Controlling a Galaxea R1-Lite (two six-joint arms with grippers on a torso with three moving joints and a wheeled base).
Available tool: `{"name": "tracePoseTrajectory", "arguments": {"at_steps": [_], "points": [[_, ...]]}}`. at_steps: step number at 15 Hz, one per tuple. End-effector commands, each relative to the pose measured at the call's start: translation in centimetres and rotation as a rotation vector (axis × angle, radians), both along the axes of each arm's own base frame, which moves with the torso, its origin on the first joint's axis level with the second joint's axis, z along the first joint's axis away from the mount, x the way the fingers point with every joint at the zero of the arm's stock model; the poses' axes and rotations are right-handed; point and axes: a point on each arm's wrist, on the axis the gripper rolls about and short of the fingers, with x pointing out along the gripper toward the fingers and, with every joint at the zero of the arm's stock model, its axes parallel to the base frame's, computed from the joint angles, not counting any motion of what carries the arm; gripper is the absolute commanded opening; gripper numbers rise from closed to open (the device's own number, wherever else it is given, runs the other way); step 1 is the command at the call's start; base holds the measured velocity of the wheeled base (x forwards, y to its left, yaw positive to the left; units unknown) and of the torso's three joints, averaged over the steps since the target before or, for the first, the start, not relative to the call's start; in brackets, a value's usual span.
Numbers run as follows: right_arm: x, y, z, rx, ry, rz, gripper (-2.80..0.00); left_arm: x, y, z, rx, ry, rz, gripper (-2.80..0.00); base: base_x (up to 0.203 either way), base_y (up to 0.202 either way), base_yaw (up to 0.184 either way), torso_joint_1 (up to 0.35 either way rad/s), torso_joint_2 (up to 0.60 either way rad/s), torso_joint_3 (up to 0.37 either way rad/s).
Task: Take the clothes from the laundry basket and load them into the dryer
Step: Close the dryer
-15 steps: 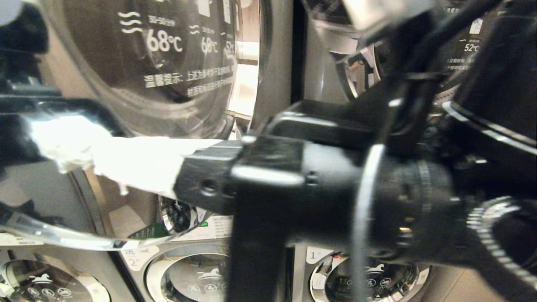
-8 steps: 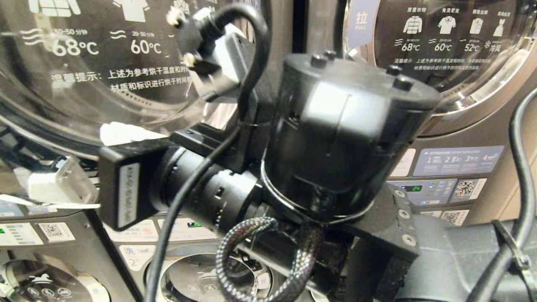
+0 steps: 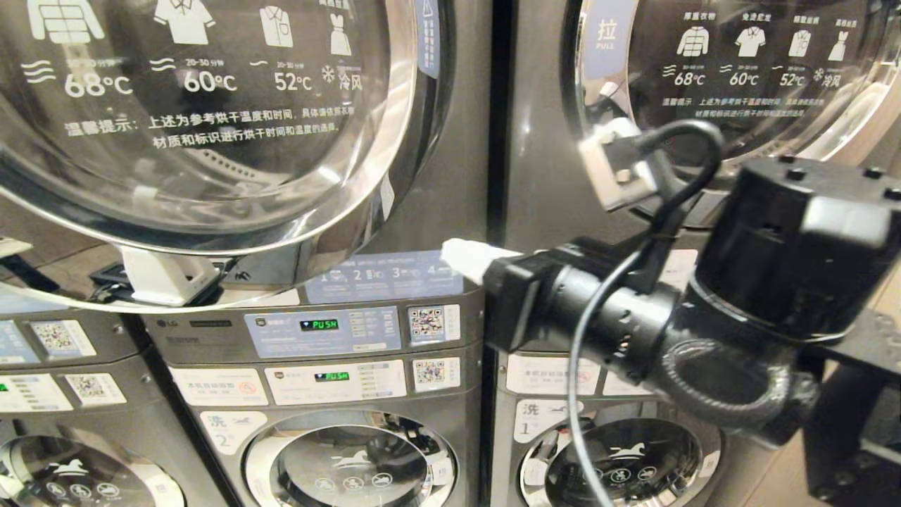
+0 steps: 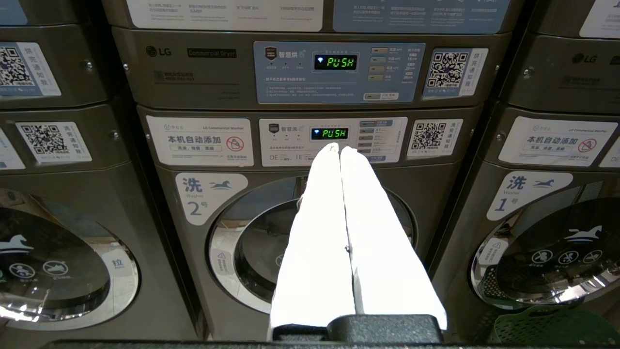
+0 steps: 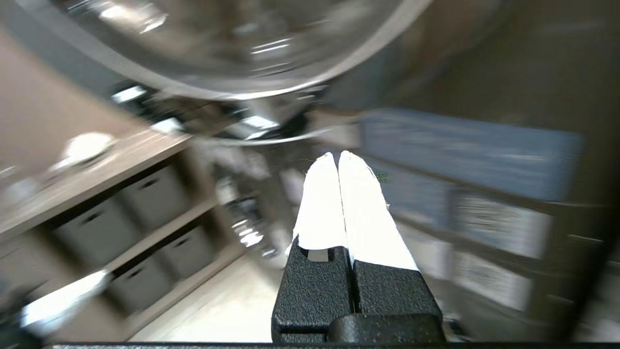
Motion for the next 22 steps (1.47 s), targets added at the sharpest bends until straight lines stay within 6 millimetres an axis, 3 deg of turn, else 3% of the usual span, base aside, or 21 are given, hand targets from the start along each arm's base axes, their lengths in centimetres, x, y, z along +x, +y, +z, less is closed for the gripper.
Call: {"name": "tracePoseTrajectory", "arguments": {"at_steps": [1,4,5,6,7,10,12,14,16,17,20,22], "points": [[0.1,-7.4,2.0,0.053,-0.058,-0.194,-2.80,0.0,0.0,0.0,0.000,0.001,0.001,-2.80,0.000,0.000,0.000,0.000,0.00,0.000],[0.5,-17.5,2.7,0.019,-0.142,-0.609,-2.80,0.0,0.0,0.0,0.000,0.001,0.000,-2.80,0.000,0.000,0.000,0.000,0.00,0.000],[-0.5,-21.1,2.5,-0.025,-0.173,-0.784,-2.80,0.0,0.0,0.0,0.000,0.001,0.002,-2.80,0.000,0.000,0.000,0.000,0.00,0.000],[-2.6,-23.5,2.0,-0.071,-0.201,-0.918,-2.80,0.0,0.0,0.0,0.000,0.001,0.002,-2.80,0.000,0.000,0.000,0.000,0.00,0.000],[-6.1,-24.9,1.0,-0.112,-0.233,-1.006,-2.80,0.0,0.0,0.0,0.000,0.001,0.000,-2.80,0.000,0.000,0.000,0.000,0.00,0.000],[-14.4,-24.1,-5.2,-0.248,-0.237,-0.984,-2.80,0.0,0.0,0.0,0.000,0.001,0.001,-2.80,0.000,0.000,0.000,0.000,0.00,0.000],[-18.0,-23.3,-9.0,-0.315,-0.227,-0.940,-2.80,0.0,0.0,0.0,0.001,0.001,-0.001,-2.80,0.000,0.000,0.000,0.000,0.00,0.000],[-19.3,-23.0,-12.7,-0.365,-0.111,-0.891,-2.80,0.0,0.0,-0.1,0.000,0.002,0.000,-2.80,0.000,0.000,0.000,0.000,0.00,0.000],[-19.6,-22.9,-15.8,-0.385,0.180,-0.798,-2.80,0.0,0.0,-0.1,0.000,0.002,0.001,-2.80,0.000,0.000,0.000,0.000,0.00,0.000],[-20.0,-22.8,-16.6,-0.397,0.282,-0.726,-2.80,0.0,0.0,-0.1,0.000,0.002,0.001,-2.80,0.000,0.000,0.000,0.000,0.00,0.000],[-20.1,-23.0,-16.5,-0.408,0.257,-0.499,-2.80,0.0,0.0,0.0,0.001,0.001,-0.001,-2.80,0.000,0.000,0.000,0.000,0.00,0.000],[-19.8,-23.3,-16.8,-0.410,0.233,-0.594,-2.80,0.0,0.0,0.0,0.001,0.001,-0.001,-2.80,0.000,0.000,0.000,0.000,0.00,0.000]]}}
